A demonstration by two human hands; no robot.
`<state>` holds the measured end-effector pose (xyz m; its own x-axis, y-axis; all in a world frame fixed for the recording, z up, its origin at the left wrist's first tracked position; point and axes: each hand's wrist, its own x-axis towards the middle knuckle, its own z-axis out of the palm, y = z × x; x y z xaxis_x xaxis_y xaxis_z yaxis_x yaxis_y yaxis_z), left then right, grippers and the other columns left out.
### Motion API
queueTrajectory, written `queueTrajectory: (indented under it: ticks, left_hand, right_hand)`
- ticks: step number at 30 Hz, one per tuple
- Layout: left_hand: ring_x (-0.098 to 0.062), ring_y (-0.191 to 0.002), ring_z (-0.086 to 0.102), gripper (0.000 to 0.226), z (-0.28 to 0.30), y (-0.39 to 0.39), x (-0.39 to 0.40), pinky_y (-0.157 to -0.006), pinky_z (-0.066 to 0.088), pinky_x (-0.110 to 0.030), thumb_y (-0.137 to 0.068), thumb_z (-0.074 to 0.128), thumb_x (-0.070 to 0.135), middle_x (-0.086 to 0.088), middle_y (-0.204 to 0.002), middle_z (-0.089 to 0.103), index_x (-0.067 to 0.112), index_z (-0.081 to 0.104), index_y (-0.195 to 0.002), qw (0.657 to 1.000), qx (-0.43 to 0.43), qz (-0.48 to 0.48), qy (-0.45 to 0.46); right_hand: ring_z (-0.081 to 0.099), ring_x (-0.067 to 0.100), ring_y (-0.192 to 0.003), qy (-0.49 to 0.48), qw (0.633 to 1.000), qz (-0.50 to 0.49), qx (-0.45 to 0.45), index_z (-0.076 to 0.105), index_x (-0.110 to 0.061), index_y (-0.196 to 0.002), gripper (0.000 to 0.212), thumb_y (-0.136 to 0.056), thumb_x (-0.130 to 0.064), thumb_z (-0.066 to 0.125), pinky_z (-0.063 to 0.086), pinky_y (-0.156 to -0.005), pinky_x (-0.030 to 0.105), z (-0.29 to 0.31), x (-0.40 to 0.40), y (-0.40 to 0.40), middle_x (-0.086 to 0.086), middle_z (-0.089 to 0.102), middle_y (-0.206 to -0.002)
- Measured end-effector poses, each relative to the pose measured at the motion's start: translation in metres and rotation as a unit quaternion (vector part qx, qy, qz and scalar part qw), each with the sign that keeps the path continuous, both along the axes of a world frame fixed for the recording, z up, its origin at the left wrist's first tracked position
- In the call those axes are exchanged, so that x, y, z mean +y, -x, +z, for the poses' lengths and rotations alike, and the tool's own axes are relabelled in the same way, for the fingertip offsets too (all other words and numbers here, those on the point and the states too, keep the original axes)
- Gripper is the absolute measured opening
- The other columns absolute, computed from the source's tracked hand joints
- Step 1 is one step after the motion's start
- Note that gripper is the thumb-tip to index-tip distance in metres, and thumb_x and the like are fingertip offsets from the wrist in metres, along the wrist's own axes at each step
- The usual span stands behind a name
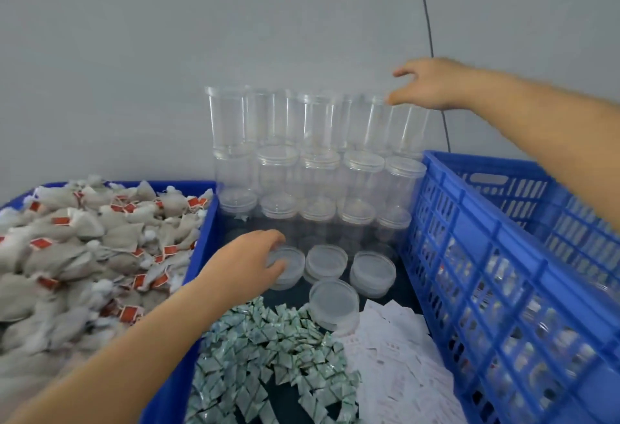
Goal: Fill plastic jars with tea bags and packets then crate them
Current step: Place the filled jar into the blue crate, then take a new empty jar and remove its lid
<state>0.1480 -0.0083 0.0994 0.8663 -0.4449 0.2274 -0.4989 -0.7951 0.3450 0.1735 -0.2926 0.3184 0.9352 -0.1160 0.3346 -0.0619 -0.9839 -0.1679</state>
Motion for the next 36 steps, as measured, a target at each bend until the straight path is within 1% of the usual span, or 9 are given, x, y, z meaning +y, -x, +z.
queueTrajectory:
  ticks: [4,8,17,26,28,30,31,34,36]
  left_hand:
    - [-0.007,-0.112,0.053,0.042,-0.020,-0.005,0.007,-0.094,0.047,-0.027,-0.093,0.055,0.035,0.010,-0.126,0.056,0.028,0.045,-0.133,0.999,-0.003,0.011,0.038]
    - [-0.005,-0.113,0.052,0.039,-0.034,-0.013,0.015,-0.093,0.046,-0.026,-0.094,0.052,0.036,0.013,-0.126,0.054,0.028,0.045,-0.132,0.997,-0.007,0.016,0.073]
    - [-0.004,-0.113,0.051,0.037,-0.040,-0.018,0.019,-0.093,0.045,-0.023,-0.095,0.049,0.037,0.014,-0.126,0.053,0.029,0.047,-0.132,0.995,-0.036,0.008,0.090]
    - [-0.007,-0.119,0.049,0.043,-0.037,-0.011,0.013,-0.095,0.044,-0.024,-0.096,0.048,0.034,0.010,-0.133,0.051,0.025,0.042,-0.138,0.993,-0.064,0.002,0.101]
    - [-0.009,-0.124,0.044,0.050,-0.035,-0.008,0.012,-0.099,0.042,-0.027,-0.096,0.049,0.035,0.009,-0.139,0.047,0.025,0.035,-0.143,0.991,-0.068,0.006,0.115]
    - [-0.011,-0.130,0.038,0.060,-0.033,-0.005,0.011,-0.104,0.038,-0.029,-0.094,0.051,0.035,0.008,-0.144,0.040,0.023,0.026,-0.147,0.987,-0.079,0.013,0.138]
    - [-0.012,-0.132,0.035,0.064,-0.033,-0.002,0.010,-0.106,0.036,-0.030,-0.094,0.053,0.035,0.007,-0.145,0.037,0.022,0.023,-0.148,0.985,-0.089,0.014,0.146]
    - [-0.014,-0.133,0.028,0.075,-0.034,0.006,0.006,-0.109,0.028,-0.030,-0.089,0.058,0.039,0.004,-0.147,0.031,0.020,0.017,-0.150,0.981,-0.142,0.000,0.129]
    - [-0.018,-0.134,0.027,0.084,-0.037,0.009,0.004,-0.110,0.026,-0.032,-0.085,0.062,0.042,0.001,-0.147,0.030,0.018,0.016,-0.151,0.980,-0.178,-0.020,0.091]
  right_hand:
    - [0.039,0.031,-0.140,-0.118,0.991,0.034,-0.054,0.024,-0.024,-0.157,0.091,-0.085,-0.056,0.070,0.035,-0.103,0.033,-0.022,0.044,-0.055,0.011,0.035,-0.157]
    - [0.031,0.032,-0.145,-0.164,0.985,0.028,-0.052,0.017,-0.028,-0.158,0.100,-0.081,-0.064,0.070,0.033,-0.111,0.040,-0.038,0.068,-0.101,0.012,0.027,-0.158]
    - [0.041,0.029,-0.140,-0.158,0.986,0.004,-0.052,0.034,-0.017,-0.154,0.094,-0.081,-0.063,0.070,0.037,-0.104,0.033,-0.055,0.081,-0.145,0.009,0.035,-0.157]
    - [0.047,0.025,-0.133,-0.225,0.967,0.045,-0.116,0.039,-0.023,-0.150,0.089,-0.076,-0.056,0.077,0.037,-0.095,0.028,-0.053,0.090,-0.104,0.007,0.038,-0.151]
    - [0.051,0.024,-0.126,-0.302,0.944,0.061,-0.118,0.042,-0.025,-0.148,0.086,-0.075,-0.051,0.080,0.047,-0.096,0.034,-0.064,0.093,-0.082,0.006,0.041,-0.148]
    - [0.053,0.021,-0.118,-0.406,0.906,0.069,-0.097,0.041,-0.027,-0.147,0.085,-0.075,-0.043,0.082,0.055,-0.085,0.038,-0.090,0.097,-0.055,0.003,0.041,-0.147]
    - [0.051,0.020,-0.116,-0.455,0.885,0.066,-0.078,0.039,-0.028,-0.148,0.085,-0.075,-0.040,0.082,0.057,-0.080,0.038,-0.108,0.101,-0.041,0.002,0.039,-0.148]
    - [0.050,0.020,-0.117,-0.570,0.821,0.043,-0.004,0.034,-0.027,-0.150,0.087,-0.077,-0.035,0.081,0.059,-0.085,0.043,-0.171,0.112,-0.002,-0.001,0.035,-0.148]
    - [0.054,0.021,-0.115,-0.640,0.766,0.031,0.044,0.043,-0.022,-0.144,0.077,-0.078,-0.040,0.079,0.061,-0.078,0.040,-0.208,0.117,0.020,0.000,0.044,-0.143]
